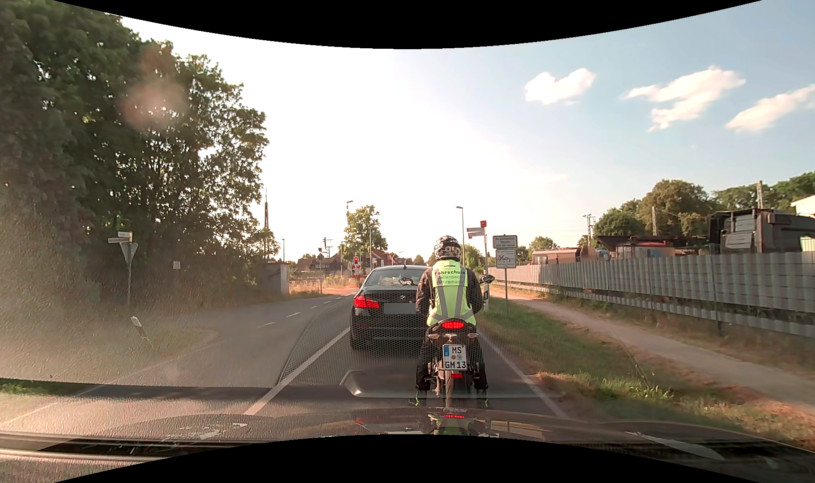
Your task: Follow the waypoints while adhering to traffic rules and regulations
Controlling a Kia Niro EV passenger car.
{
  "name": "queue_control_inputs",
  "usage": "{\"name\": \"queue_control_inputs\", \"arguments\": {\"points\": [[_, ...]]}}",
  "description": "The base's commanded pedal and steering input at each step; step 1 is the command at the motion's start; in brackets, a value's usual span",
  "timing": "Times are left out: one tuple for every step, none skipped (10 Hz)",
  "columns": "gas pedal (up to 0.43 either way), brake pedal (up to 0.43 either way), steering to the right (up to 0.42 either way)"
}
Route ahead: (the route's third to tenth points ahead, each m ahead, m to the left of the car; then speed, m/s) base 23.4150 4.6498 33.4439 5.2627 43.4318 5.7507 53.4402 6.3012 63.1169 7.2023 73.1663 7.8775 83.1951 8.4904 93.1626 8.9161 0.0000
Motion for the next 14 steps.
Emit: {"name": "queue_control_inputs", "arguments": {"points": [[0.000,0.000,0.006],[0.000,0.000,0.006],[0.000,0.000,0.006],[0.000,0.000,0.006],[0.000,0.000,0.006],[0.000,0.000,0.006],[0.000,0.000,0.006],[0.000,0.000,0.006],[0.000,0.000,0.006],[0.000,0.000,0.006],[0.000,0.000,0.006],[0.000,0.000,0.006],[0.000,0.000,0.006],[0.000,0.000,0.006]]}}
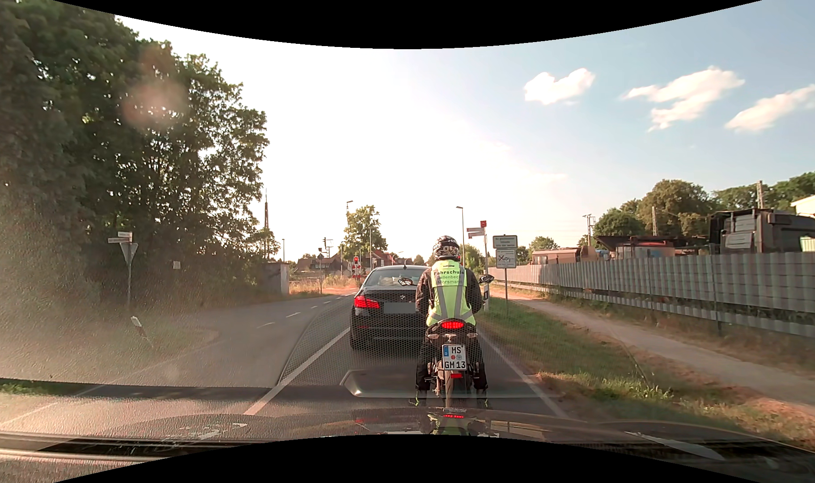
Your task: Follow the waypoints while adhering to traffic rules and regulations
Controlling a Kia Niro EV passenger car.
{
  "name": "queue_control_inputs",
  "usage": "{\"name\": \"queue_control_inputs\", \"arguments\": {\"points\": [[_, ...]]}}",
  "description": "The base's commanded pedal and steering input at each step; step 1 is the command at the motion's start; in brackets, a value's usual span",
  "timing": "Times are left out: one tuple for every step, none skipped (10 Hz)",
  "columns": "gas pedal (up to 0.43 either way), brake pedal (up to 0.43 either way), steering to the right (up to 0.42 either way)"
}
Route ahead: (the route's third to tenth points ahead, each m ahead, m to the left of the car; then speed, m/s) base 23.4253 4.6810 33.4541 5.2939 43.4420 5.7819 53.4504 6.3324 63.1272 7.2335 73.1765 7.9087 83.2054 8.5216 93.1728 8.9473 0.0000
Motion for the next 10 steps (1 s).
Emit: {"name": "queue_control_inputs", "arguments": {"points": [[0.000,0.000,0.006],[0.000,0.000,0.006],[0.000,0.000,0.006],[0.000,0.000,0.006],[0.000,0.000,0.006],[0.000,0.000,0.006],[0.000,0.000,0.006],[0.000,0.000,0.006],[0.000,0.000,0.006],[0.000,0.000,0.006]]}}
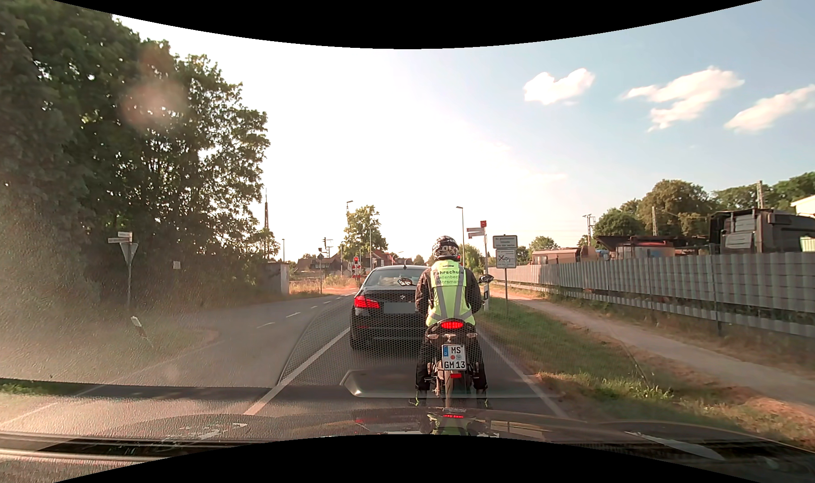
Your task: Follow the waypoints while adhering to traffic rules and regulations
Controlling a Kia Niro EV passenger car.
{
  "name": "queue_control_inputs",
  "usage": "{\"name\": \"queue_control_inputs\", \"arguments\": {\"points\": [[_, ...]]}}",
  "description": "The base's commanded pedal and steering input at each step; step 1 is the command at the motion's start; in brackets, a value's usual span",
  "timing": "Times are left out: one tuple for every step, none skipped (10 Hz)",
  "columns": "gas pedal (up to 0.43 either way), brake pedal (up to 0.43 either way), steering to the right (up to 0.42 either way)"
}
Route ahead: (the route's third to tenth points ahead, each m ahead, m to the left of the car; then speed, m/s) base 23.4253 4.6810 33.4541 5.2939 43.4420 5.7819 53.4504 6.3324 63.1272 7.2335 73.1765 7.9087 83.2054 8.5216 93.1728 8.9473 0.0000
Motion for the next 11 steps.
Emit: {"name": "queue_control_inputs", "arguments": {"points": [[0.000,0.000,0.006],[0.000,0.000,0.006],[0.000,0.000,0.006],[0.000,0.000,0.006],[0.000,0.000,0.006],[0.000,0.000,0.006],[0.000,0.000,0.006],[0.000,0.000,0.006],[0.000,0.000,0.006],[0.000,0.000,0.006],[0.000,0.000,0.006]]}}
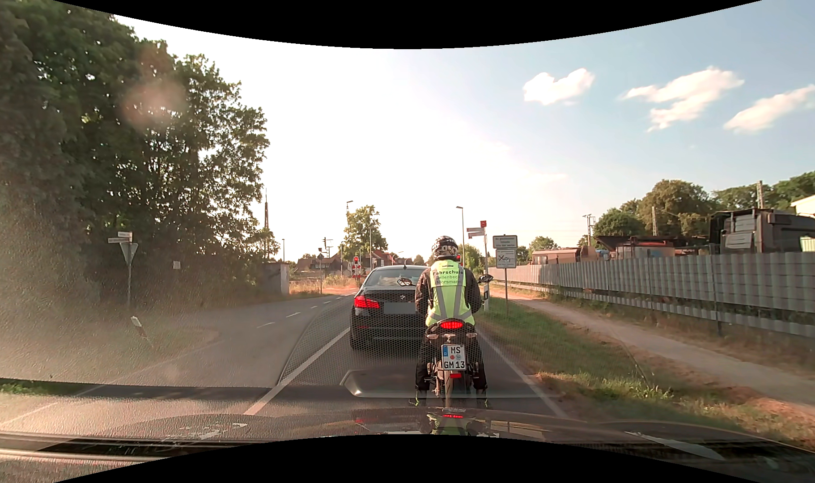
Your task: Follow the waypoints while adhering to traffic rules and regulations
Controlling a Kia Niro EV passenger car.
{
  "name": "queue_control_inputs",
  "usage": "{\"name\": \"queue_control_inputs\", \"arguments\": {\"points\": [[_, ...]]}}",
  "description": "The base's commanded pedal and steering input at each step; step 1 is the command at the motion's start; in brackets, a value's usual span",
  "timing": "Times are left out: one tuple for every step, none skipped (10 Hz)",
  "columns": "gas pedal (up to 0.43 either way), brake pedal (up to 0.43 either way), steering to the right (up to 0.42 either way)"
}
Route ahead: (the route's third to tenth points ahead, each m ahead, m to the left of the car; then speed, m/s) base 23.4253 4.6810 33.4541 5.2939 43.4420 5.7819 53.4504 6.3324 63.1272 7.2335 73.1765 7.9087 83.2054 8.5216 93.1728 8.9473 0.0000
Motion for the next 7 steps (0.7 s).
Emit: {"name": "queue_control_inputs", "arguments": {"points": [[0.000,0.000,0.006],[0.000,0.000,0.006],[0.000,0.000,0.006],[0.000,0.000,0.006],[0.000,0.000,0.006],[0.000,0.000,0.006],[0.000,0.000,0.006]]}}
